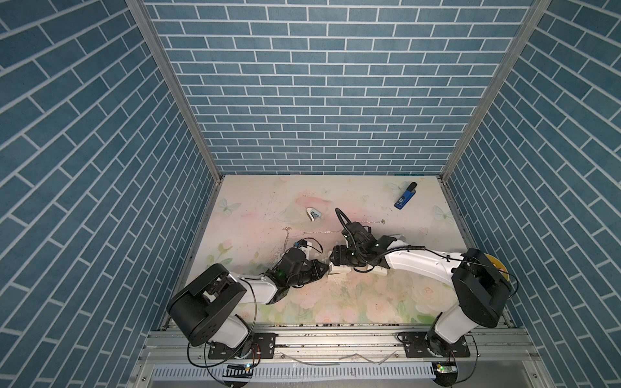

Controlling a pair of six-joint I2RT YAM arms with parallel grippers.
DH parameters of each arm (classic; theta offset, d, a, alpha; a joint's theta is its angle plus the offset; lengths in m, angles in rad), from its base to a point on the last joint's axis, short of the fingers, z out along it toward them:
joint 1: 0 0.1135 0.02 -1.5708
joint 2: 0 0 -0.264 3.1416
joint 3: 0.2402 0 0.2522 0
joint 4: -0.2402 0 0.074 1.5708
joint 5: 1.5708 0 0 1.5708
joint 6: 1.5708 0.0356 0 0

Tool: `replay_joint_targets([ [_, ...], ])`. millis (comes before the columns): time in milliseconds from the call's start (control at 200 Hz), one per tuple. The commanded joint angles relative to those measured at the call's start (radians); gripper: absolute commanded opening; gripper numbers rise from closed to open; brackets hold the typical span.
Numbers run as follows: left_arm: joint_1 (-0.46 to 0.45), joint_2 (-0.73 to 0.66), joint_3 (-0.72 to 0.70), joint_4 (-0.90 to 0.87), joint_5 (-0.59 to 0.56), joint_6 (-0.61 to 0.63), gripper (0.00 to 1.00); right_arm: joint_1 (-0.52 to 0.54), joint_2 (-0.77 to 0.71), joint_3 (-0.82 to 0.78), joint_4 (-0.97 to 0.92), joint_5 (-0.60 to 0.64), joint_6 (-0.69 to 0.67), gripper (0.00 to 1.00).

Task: Take the necklace out of the lift-off lid jewelry box
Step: Close the lid on the jewelry box.

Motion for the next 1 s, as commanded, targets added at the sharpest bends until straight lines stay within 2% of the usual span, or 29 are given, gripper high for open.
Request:
replay_joint_targets([
  [0,-0.005,0.002,-0.008,0.006,-0.007,0.000,0.15,0.005,0.018,0.010,0.012,0.013,0.019,0.63],
  [255,-0.004,-0.003,-0.011,0.006,-0.006,0.002,0.15,0.005,0.051,0.026,0.009,0.009,0.002,0.64],
  [300,-0.003,-0.004,-0.013,0.006,-0.006,0.004,0.15,0.005,0.053,0.031,0.004,-0.023,-0.005,0.64],
  [460,-0.002,-0.022,-0.015,0.000,-0.006,0.015,0.19,0.005,0.053,0.057,-0.033,-0.023,-0.038,0.65],
  [700,-0.001,-0.081,-0.010,-0.090,-0.010,0.049,0.28,0.004,0.054,0.071,-0.067,-0.026,-0.057,0.65],
  [995,0.036,-0.169,-0.037,-0.186,-0.013,0.080,0.30,0.003,0.066,0.089,-0.095,-0.028,-0.076,0.66],
])
